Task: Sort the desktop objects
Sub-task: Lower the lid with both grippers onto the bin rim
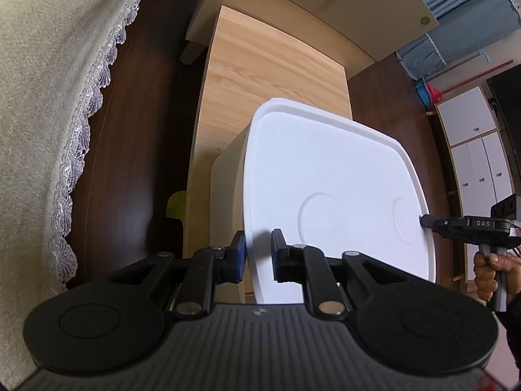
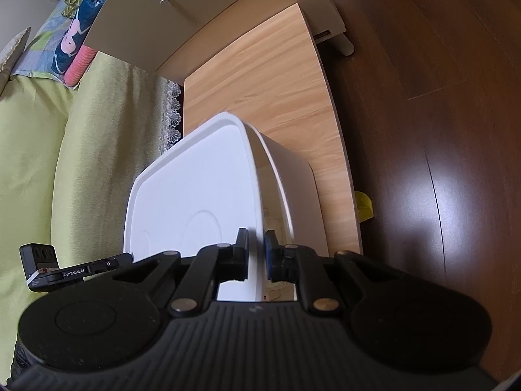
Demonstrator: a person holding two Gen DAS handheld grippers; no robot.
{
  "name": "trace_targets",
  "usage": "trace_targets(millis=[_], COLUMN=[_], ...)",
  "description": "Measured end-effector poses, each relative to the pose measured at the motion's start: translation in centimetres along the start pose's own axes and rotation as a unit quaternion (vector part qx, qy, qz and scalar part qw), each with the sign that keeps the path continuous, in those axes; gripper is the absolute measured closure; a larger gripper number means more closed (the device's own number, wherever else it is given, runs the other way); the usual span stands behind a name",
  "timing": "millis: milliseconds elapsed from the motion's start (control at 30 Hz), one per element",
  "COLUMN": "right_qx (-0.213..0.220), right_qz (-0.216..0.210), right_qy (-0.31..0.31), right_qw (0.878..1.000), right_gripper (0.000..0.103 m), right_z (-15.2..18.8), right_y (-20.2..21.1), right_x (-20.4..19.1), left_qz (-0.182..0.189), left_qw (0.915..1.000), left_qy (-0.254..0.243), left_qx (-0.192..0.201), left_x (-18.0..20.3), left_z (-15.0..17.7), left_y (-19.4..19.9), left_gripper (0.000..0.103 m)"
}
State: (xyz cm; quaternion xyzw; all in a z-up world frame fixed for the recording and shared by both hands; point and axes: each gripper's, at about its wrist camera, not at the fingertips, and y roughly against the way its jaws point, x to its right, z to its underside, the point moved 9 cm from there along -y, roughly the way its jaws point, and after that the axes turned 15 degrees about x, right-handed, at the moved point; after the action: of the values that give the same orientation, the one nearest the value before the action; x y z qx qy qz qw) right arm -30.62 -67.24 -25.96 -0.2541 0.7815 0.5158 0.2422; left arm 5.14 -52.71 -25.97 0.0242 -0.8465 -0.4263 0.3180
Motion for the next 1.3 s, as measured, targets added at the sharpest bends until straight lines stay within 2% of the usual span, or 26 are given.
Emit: trace_targets(millis=[800, 1300], right_qx=[0.015, 0.007], right_qz=[0.026, 0.031], right_qy=[0.015, 0.026], right_qw=[0.999, 0.999], right_gripper=[0.091, 0.089], right_z=[-0.08, 0.15], right_y=[-0.35, -0.39], right_x=[0.65, 0.27], left_qz=[-0.009, -0.005], left_qw=[0.9997, 0.9998], left_qy=[-0.023, -0.016], left_qx=[0.000, 0.004], left_x=[0.52, 0.40], left_z=[0.48, 0.48], left_y=[-0.97, -0.63], left_gripper=[0.085, 0.085])
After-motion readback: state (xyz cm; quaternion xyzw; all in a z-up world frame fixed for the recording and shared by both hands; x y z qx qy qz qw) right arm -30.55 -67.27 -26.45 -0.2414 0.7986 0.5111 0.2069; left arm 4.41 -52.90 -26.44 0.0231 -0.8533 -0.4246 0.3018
